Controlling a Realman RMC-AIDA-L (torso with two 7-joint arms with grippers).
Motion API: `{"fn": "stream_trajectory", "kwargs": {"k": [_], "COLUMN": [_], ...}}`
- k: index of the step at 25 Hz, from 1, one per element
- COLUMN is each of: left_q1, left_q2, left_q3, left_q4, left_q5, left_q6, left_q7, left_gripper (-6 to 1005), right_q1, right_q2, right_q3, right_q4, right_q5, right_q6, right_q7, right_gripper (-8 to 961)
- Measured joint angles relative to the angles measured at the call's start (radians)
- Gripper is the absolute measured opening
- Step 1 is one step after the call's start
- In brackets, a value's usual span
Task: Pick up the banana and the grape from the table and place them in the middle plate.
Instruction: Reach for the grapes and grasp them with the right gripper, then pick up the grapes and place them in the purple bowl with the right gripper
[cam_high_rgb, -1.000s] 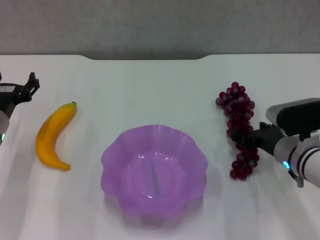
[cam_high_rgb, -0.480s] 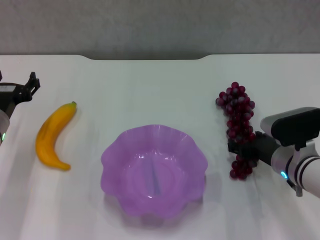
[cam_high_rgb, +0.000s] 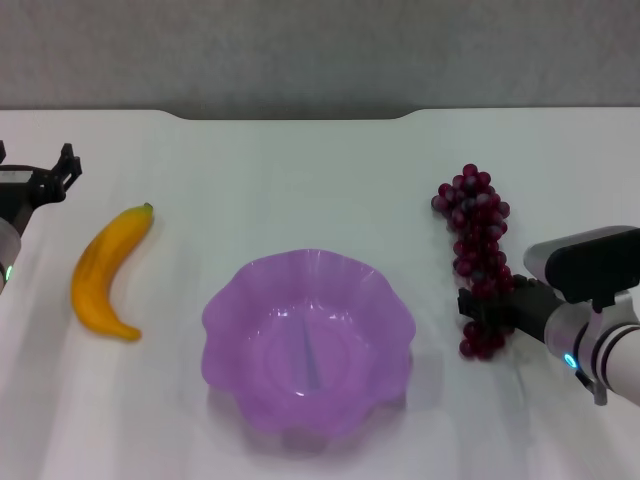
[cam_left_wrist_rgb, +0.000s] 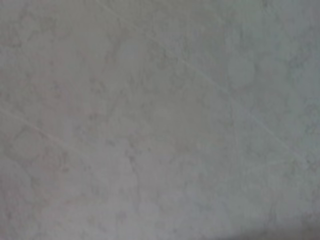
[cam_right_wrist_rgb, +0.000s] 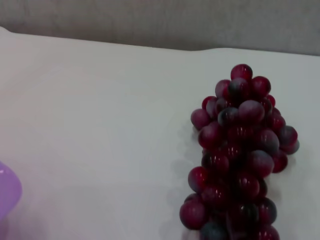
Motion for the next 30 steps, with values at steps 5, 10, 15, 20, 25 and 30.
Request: {"fn": "stream_trajectory", "kwargs": {"k": [5,10,15,20,25,30], "left_q1": [0.001,0.001,0.002,0.002,0.003,0.003], "left_q2": [0.0,0.0,0.0,0.0,0.0,0.0], "left_q3": [0.001,0.002,0.002,0.001,0.001,0.001], "left_q4": [0.0,0.0,0.0,0.0,0.0,0.0], "left_q5": [0.0,0.0,0.0,0.0,0.0,0.0], "left_q6": [0.0,0.0,0.0,0.0,0.0,0.0], "left_q7": [0.0,-0.001,-0.003,-0.006,-0.007,-0.006], "left_gripper": [888,888,889,889,889,889], "right_q1": [-0.002,-0.006,-0.007,-0.009,-0.014,-0.017], "right_q2": [0.0,0.0,0.0,0.0,-0.001,-0.003], "right_q3": [0.0,0.004,0.005,0.006,0.0,-0.002], "right_q4": [-0.002,-0.003,-0.003,0.002,0.006,0.005], "right_q5": [0.0,0.0,0.0,0.0,0.0,-0.005], "right_q6": [-0.006,-0.012,-0.014,-0.04,-0.065,-0.068], "right_q7": [0.0,0.001,0.012,0.018,0.028,0.029], "right_gripper": [854,771,667,520,427,374]}}
